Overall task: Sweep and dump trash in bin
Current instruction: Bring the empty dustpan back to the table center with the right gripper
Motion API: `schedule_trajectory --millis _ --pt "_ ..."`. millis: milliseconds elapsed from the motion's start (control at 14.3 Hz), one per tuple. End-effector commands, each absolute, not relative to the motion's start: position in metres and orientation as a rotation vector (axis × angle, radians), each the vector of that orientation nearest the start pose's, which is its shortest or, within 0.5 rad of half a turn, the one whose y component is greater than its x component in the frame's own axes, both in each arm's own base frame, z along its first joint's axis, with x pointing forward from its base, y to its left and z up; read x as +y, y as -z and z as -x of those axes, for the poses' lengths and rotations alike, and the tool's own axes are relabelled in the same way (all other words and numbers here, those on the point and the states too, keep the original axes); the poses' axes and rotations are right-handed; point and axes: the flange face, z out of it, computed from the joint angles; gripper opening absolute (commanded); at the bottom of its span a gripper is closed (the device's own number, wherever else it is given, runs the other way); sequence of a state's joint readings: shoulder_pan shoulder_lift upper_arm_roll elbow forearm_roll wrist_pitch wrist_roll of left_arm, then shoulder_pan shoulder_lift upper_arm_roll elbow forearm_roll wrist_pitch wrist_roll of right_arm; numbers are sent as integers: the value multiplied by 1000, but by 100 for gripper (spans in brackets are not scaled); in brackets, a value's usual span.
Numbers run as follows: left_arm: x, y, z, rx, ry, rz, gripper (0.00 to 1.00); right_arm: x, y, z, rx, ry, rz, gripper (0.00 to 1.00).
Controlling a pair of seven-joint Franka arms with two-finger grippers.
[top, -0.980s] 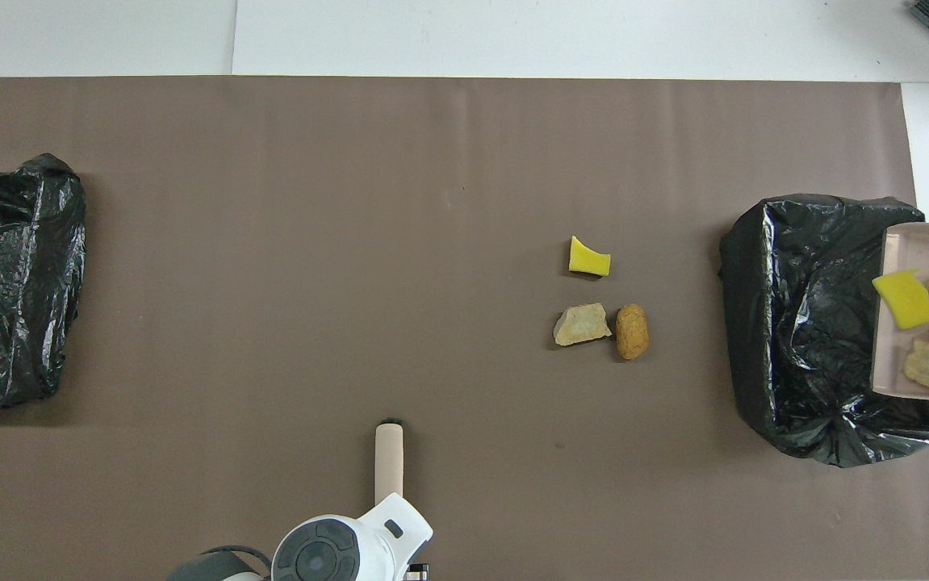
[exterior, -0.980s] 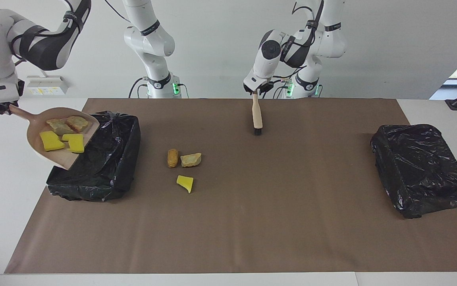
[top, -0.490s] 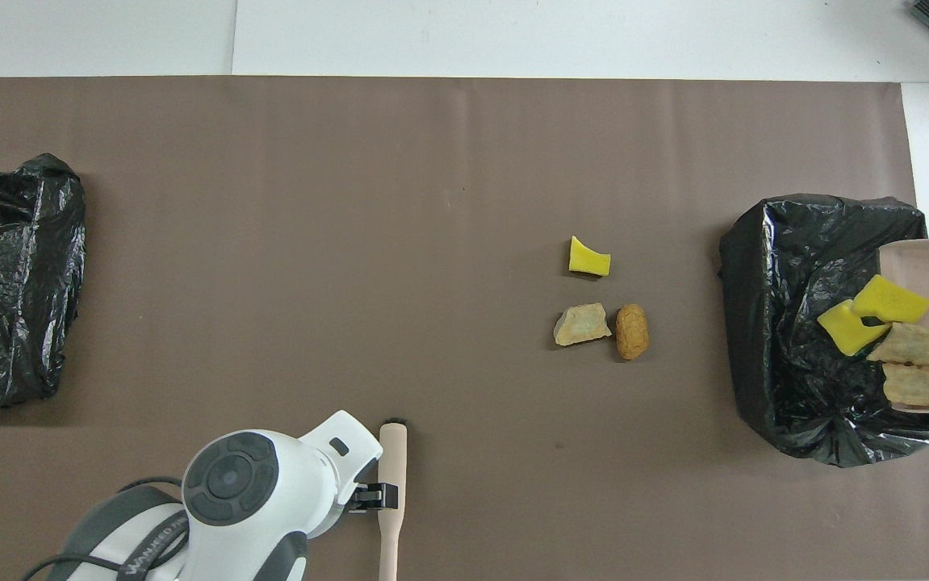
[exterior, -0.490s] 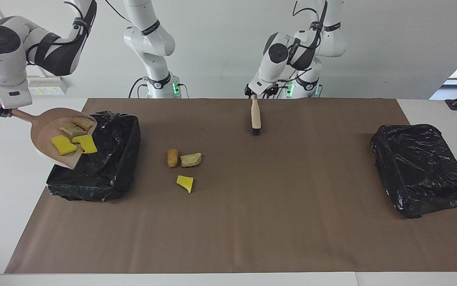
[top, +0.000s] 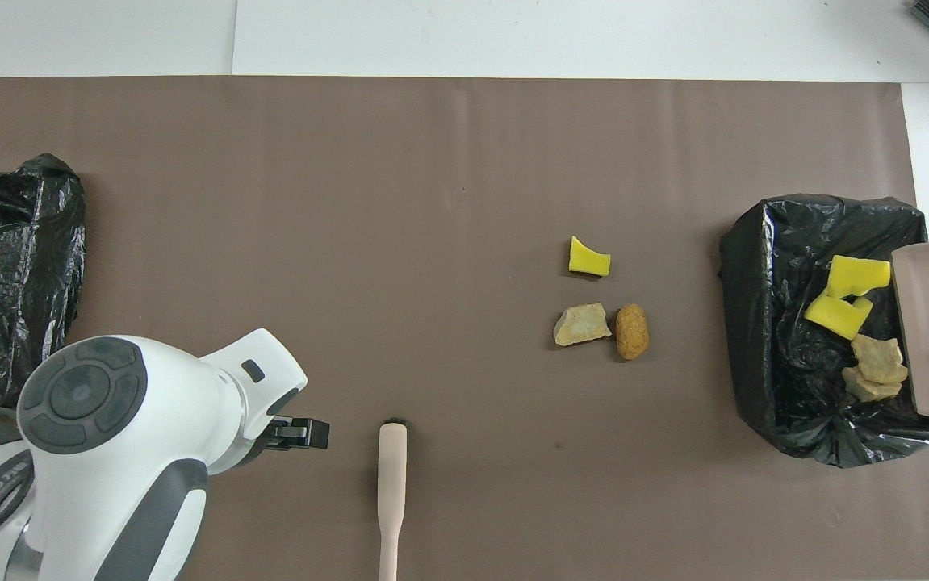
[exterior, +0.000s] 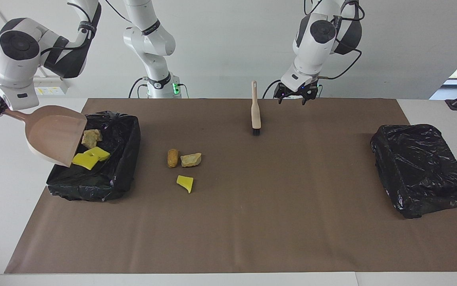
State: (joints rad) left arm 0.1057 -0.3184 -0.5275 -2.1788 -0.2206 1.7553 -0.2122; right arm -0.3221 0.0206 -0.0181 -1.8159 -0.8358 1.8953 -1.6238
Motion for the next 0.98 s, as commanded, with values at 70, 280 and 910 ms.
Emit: schedule_trajectory --millis 70,280,910 --pt "-192 -534 -449 184 -188 3172 100 -243 -581 -525 -2503 -1219 2377 0" --pt "-135 -594 -477 193 -71 3190 100 -228 -616 -521 -2531 -1216 2390 0" --pt "-62 -675 -534 133 -13 3129 100 -67 -620 -531 -2040 -495 2755 0"
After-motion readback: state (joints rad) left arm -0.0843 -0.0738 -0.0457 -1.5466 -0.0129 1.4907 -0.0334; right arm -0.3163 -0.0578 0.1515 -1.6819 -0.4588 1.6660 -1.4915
